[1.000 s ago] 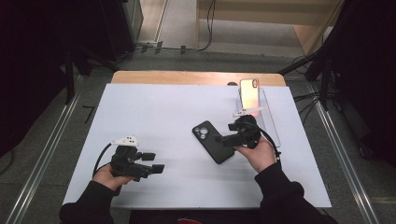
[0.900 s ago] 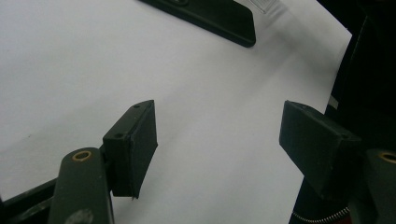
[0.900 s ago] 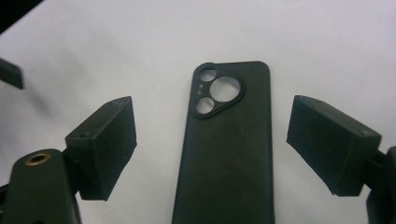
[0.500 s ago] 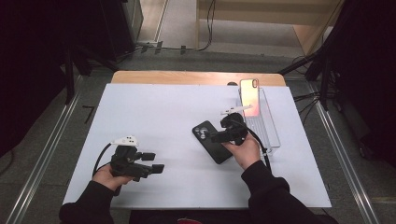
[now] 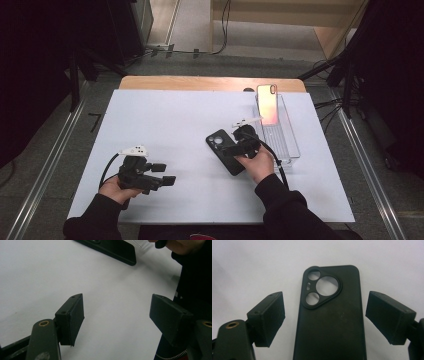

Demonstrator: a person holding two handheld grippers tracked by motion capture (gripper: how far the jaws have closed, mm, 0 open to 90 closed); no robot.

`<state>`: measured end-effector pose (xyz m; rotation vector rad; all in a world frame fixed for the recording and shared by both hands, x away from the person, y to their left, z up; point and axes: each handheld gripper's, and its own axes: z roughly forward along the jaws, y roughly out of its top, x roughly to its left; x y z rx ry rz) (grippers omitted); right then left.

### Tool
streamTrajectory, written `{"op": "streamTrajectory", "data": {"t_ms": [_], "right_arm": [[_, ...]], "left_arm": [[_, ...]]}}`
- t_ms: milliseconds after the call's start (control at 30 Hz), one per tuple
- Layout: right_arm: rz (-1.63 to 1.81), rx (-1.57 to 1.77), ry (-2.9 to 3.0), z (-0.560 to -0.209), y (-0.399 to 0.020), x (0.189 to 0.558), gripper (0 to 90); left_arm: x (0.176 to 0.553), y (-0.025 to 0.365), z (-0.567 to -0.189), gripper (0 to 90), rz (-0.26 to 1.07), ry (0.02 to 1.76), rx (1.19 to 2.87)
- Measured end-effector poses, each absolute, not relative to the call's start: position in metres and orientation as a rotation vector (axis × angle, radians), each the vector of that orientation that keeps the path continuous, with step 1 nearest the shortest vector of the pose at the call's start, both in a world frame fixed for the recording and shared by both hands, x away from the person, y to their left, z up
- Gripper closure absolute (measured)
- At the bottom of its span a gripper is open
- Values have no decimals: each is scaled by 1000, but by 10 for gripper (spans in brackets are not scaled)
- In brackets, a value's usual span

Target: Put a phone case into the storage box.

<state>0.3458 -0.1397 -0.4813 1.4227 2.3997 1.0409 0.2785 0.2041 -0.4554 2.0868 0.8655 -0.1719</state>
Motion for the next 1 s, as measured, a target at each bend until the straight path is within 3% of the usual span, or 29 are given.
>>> {"op": "streamTrajectory", "data": {"t_ms": [1000], "right_arm": [[895,1332,2392,-512,-129,334,97]], "left_arm": [[279,204,-456,279,-171,868,2095]]}}
